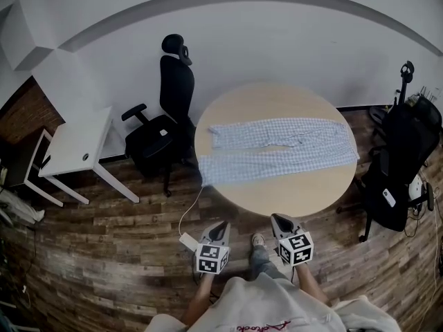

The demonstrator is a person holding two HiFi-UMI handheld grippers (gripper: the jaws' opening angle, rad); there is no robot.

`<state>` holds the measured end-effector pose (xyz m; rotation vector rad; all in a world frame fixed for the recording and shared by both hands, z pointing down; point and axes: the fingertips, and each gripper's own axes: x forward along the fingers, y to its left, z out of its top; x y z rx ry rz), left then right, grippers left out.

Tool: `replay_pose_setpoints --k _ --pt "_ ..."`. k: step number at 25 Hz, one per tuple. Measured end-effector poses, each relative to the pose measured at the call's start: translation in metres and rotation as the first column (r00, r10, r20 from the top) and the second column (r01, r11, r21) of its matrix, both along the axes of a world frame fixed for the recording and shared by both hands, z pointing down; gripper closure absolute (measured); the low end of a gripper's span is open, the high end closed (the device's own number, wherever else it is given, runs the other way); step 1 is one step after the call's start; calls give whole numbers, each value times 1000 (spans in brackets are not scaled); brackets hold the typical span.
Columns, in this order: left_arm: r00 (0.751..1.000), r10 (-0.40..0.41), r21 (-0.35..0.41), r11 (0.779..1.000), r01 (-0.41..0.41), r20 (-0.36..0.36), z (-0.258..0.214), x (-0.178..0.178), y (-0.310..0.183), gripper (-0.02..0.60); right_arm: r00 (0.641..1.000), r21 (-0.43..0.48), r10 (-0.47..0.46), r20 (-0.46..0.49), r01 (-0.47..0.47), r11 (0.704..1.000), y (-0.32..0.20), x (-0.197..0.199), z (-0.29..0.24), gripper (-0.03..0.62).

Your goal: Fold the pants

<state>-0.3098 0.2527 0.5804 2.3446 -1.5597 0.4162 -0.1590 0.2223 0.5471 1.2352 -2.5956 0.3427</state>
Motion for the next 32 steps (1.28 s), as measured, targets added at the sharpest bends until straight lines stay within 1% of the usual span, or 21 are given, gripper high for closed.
replay_pose_setpoints --k 6,12,23,27,32 --pt "1000 -23 -4 1000 23 12 -3 -5 -51 538 1000 -12 -17 9 18 1000 -55 -3 1 565" --pt "998 -52 -13 999 53 35 -10 -7 -109 538 998 -11 -54 15 55 998 -117 -8 -7 565" --pt "995 -71 -25 997 73 76 -18 12 -219 538 993 19 -116 40 115 993 -237 -1 -26 566" --pt "993 -73 -26 997 76 89 -23 17 -247 538 991 28 -123 54 122 992 -267 2 -32 565" --pt "992 -73 -50 996 78 101 -17 20 -267 538 990 23 -125 71 124 992 -290 3 -32 565"
